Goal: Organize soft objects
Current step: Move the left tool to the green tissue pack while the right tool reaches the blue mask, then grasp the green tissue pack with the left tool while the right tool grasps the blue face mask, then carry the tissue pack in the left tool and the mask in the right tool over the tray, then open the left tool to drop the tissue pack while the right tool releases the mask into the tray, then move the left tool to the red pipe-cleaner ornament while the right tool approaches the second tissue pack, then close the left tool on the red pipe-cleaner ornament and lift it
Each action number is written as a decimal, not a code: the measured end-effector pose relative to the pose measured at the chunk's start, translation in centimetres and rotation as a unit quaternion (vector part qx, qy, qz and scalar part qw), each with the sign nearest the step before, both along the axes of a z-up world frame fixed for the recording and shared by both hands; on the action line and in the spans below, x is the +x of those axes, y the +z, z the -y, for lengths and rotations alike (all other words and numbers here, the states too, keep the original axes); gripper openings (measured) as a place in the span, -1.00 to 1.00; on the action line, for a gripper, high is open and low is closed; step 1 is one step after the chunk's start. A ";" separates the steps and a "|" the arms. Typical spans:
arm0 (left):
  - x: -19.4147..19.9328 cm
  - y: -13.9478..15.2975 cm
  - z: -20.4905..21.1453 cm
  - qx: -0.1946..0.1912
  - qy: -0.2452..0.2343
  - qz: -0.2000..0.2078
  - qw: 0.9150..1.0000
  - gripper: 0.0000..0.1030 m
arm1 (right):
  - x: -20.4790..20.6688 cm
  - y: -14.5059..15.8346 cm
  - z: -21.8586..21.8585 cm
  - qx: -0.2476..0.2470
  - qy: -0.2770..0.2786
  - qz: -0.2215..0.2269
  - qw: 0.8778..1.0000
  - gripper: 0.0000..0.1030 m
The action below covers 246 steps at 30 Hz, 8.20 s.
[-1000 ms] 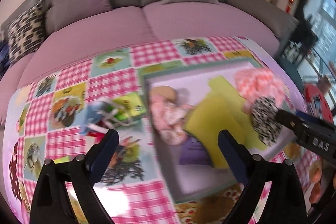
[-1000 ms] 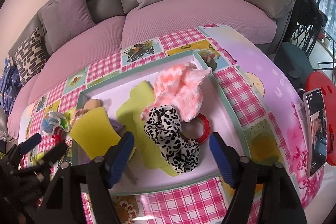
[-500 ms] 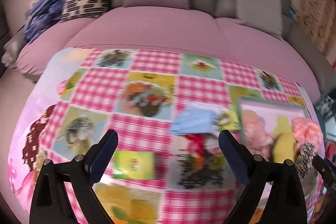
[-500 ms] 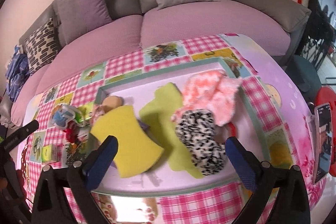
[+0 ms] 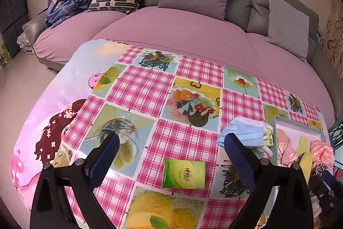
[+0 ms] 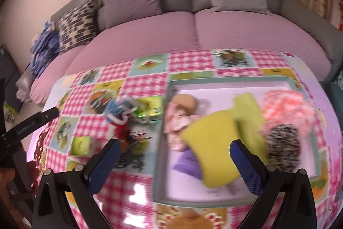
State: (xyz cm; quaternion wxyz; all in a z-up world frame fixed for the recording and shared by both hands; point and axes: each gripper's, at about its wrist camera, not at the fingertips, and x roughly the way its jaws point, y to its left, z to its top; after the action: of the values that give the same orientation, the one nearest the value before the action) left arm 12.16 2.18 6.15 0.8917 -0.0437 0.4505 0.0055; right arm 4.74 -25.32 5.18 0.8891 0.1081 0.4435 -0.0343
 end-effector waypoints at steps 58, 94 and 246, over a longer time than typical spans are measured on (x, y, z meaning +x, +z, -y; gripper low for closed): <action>1.8 -6.8 -0.2 -0.023 0.014 -0.090 0.996 0.27 | 7.9 -4.8 -7.6 0.069 0.048 0.051 0.995 0.12; 0.8 -2.0 2.6 -0.012 -0.027 -0.040 0.999 0.27 | 3.6 3.0 -2.3 0.039 -0.002 0.151 0.988 -0.89; 1.9 -8.4 11.1 -0.001 -0.119 -0.134 0.984 -0.03 | 4.3 -2.0 0.6 -0.026 -0.031 -0.031 0.999 1.00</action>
State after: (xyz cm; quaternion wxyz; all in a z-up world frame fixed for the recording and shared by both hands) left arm 14.10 -8.96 -2.23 0.8171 0.0104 0.5683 -0.0957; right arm 9.00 -25.93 3.18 0.8759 0.0972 0.4664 -0.0768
